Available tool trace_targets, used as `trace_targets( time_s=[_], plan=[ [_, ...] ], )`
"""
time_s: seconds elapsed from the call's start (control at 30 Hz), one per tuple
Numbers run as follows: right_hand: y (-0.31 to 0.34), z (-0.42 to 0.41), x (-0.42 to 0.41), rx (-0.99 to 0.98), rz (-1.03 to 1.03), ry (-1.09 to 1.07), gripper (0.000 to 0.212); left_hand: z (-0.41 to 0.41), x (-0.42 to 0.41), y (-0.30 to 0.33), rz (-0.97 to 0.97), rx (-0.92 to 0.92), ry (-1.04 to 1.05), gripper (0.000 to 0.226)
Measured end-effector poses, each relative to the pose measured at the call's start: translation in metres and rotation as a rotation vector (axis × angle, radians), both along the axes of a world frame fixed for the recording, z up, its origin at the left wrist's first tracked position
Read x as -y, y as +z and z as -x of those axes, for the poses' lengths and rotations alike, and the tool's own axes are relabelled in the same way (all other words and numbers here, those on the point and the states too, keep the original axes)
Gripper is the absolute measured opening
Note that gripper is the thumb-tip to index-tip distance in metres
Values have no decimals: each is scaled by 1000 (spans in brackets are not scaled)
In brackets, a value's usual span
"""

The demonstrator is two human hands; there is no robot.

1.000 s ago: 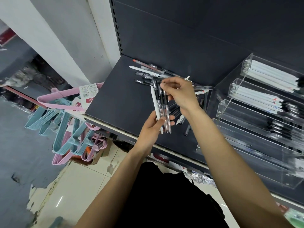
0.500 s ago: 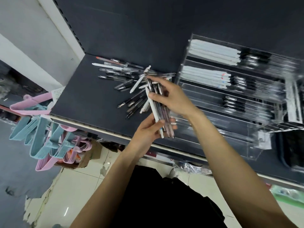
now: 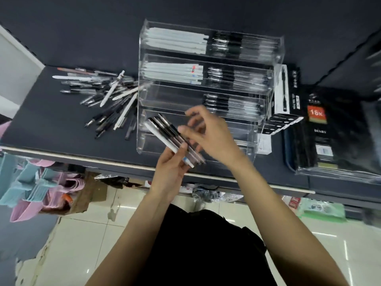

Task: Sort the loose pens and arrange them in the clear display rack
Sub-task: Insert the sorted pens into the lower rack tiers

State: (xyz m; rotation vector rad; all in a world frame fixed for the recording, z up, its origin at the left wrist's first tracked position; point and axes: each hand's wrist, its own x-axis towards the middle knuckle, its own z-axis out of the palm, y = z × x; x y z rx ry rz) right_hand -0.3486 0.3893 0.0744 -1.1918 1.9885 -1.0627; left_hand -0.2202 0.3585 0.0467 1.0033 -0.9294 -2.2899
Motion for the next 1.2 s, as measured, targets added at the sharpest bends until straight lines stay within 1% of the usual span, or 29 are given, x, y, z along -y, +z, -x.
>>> trace_targets(
  time_s=[0.07,0.13,0.2,0.27,0.33,0.37,0.4,0.43,0.47,0.5,0.57,0.6,0.63,0.7,0.77,0.83,0.93,1.07,1.2],
  plan=[
    [-6,2,-23,-105,43,-46,22,7,-7,-3,56,45,9,16],
    [-13,5,-41,-140,14,-65,14,12,-17,-9,222,166,-37,13],
    [-17,10,-53,-97,-6,-100,11,17,-28,-16,395,273,-84,12],
    [-17,18,-61,14,-10,-117,9,21,-36,-19,474,300,-108,14],
    [-15,26,-64,100,-7,-115,7,26,-40,-19,512,292,-97,13],
    [-13,31,-64,134,11,-122,7,28,-40,-17,487,262,-66,13],
    [-10,37,-64,160,39,-144,7,30,-39,-14,420,211,-17,15],
    [-5,44,-62,185,69,-172,7,30,-37,-12,326,157,39,17],
    [-1,52,-60,154,85,-186,5,29,-32,-12,232,118,98,20],
    [2,60,-57,34,79,-174,4,26,-27,-13,161,101,155,21],
    [2,70,-49,-362,25,-75,13,17,-17,-20,83,115,251,21],
    [-1,71,-44,-515,-6,-12,15,12,-12,-23,73,126,285,21],
    [-5,70,-38,-608,-42,55,17,8,-9,-26,73,131,308,20],
    [-17,67,-27,-721,-136,178,17,3,-4,-29,74,121,334,19],
    [-32,64,-20,-810,-229,250,16,0,-3,-30,80,115,339,18],
    [-39,66,-19,-827,-280,247,14,-1,-4,-30,87,130,339,19],
    [-42,70,-21,-798,-308,202,11,-1,-6,-30,60,159,349,20],
    [-40,77,-25,-778,-354,208,9,-3,-4,-32,21,167,339,19],
    [-37,82,-27,-681,-385,224,14,-3,-2,-28,5,130,291,21]
  ],
)
